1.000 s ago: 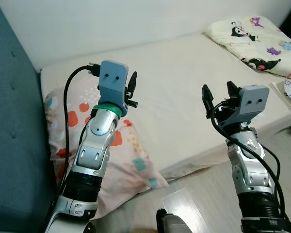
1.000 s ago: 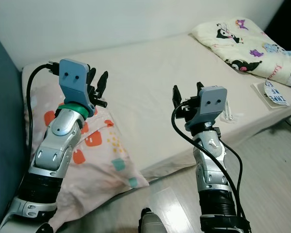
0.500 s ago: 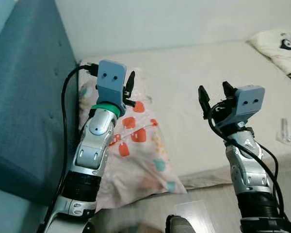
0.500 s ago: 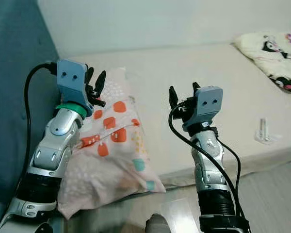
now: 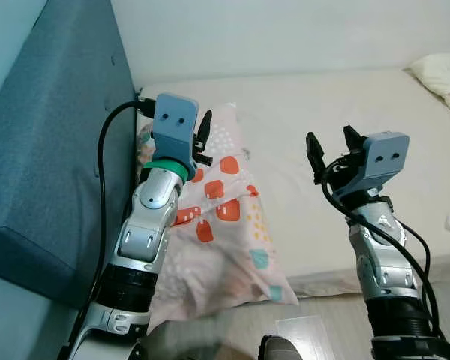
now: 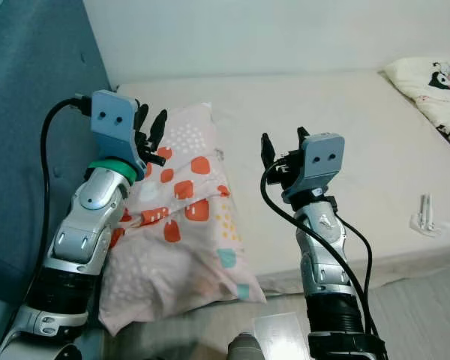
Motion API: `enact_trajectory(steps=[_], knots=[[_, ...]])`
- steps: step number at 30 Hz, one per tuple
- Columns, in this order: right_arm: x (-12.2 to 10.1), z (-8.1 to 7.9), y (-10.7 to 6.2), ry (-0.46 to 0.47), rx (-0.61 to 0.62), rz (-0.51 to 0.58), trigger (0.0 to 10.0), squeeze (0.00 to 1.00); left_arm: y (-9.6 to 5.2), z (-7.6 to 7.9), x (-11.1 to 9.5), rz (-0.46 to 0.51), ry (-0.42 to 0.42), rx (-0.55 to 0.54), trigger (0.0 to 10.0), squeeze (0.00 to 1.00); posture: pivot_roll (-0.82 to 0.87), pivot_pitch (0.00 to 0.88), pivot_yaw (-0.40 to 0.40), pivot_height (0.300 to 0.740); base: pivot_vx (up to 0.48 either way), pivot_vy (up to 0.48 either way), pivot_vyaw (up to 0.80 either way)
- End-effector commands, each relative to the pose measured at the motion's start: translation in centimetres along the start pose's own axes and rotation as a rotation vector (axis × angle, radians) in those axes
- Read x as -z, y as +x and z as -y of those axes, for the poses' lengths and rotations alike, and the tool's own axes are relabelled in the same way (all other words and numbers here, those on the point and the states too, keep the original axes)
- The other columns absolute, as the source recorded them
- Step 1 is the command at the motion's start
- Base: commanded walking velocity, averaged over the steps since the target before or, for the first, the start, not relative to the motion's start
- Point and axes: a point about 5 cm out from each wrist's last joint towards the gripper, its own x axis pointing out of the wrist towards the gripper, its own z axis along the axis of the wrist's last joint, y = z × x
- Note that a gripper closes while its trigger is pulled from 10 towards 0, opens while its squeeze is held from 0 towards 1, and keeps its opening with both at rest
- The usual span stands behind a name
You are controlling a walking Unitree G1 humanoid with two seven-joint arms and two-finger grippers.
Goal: Clean up the room
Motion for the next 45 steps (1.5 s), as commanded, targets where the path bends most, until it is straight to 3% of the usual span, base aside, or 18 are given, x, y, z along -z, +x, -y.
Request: enact_trajectory(steps=[1,45], knots=[[0.25,0.18,-0.37,0.013,0.008,-0.009,10.0,0.00,0.00,0.27,0.31,-0.012,0.005,0.013,10.0,0.00,-0.12,0.000,-0.002,0.740,0.000,0.000,0.00],[0.21,0.10,-0.38,0.025,0.015,-0.002,10.0,0.00,-0.07,0.58,0.03,0.006,-0.013,0.027,10.0,0.00,-0.12,0.000,-0.002,0.740,0.000,0.000,0.00]])
